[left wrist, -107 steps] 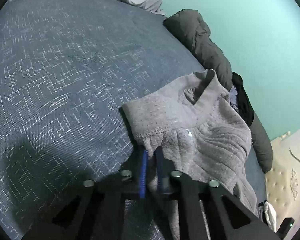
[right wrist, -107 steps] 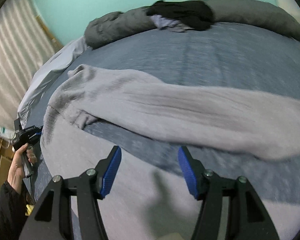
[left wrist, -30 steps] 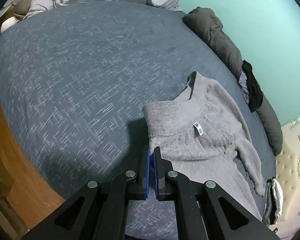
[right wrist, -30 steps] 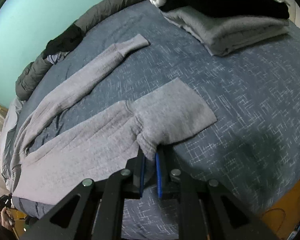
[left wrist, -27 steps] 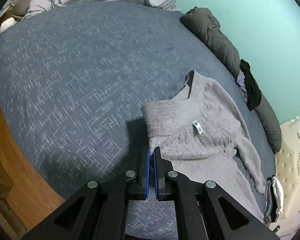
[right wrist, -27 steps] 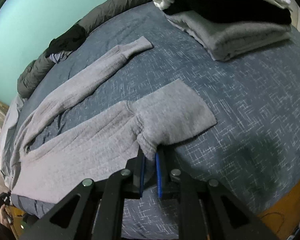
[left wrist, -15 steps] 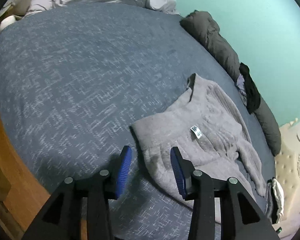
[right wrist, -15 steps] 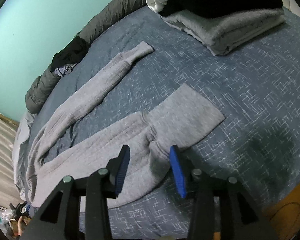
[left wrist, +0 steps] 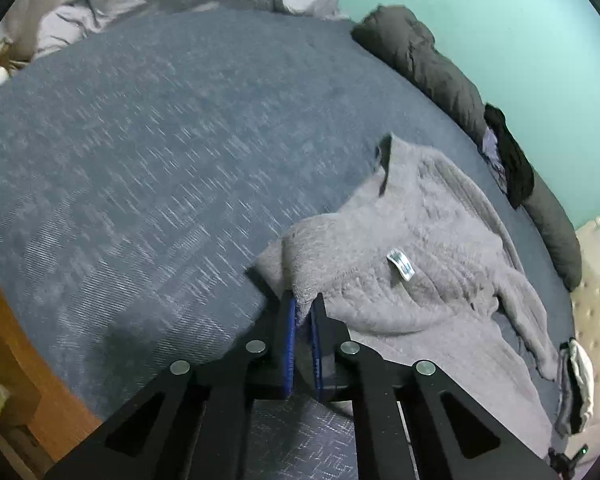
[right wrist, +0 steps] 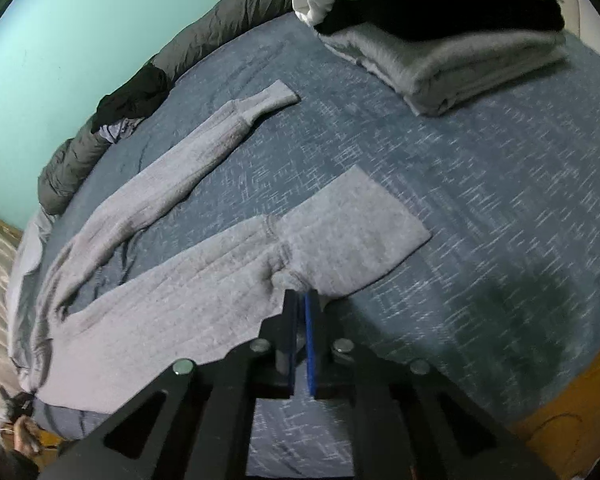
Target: Fold clothes
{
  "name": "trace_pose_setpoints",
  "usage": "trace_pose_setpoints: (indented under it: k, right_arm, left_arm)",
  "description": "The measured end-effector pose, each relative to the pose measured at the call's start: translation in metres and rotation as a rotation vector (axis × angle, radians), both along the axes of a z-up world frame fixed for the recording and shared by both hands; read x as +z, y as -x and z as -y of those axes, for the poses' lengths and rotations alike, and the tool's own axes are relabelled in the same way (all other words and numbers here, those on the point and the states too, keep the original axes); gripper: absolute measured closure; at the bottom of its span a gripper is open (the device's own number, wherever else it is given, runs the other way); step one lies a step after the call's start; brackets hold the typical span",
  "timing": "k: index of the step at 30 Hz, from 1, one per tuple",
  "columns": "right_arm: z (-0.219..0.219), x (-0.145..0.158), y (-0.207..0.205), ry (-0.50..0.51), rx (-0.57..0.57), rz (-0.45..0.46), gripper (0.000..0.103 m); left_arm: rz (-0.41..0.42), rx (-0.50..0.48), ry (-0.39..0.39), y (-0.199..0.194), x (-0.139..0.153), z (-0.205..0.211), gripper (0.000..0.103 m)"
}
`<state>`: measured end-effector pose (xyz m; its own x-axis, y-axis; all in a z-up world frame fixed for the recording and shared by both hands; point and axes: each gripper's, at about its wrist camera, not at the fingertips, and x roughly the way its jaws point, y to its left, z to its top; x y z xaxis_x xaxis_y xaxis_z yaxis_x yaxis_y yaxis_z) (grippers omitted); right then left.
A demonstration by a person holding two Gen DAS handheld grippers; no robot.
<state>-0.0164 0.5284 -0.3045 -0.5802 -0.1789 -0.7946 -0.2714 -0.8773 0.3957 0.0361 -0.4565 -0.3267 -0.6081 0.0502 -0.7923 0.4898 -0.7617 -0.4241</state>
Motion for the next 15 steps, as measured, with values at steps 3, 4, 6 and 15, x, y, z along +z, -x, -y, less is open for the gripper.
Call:
trace_pose_setpoints:
  k: [3,4,6,15]
  right_arm:
    - [-0.002,-0.002,-0.001,-0.016,-0.017,0.005,0.101]
    - [-0.001,-0.004,0.000,-0.018,-0.009,0.013,0.101]
    - [-0.001,-0.004,0.001,-0.006,0.000,0.030,0.100]
    - [-0.015,0.041,-0.011,-0.122,-0.037,0.008,0.074]
  left_arm:
    - [0.007,0.009,0.007,-0.002,0.004,0.002,0.097]
    - [0.009,0.012,0.009,-0.003,0.006,0.002,0.097]
    - [0.014,0.018,0.014,-0.004,0.009,0.003,0.096]
    - [0.009,-0.016,0.135,0.004,0.046,0.002,0.071]
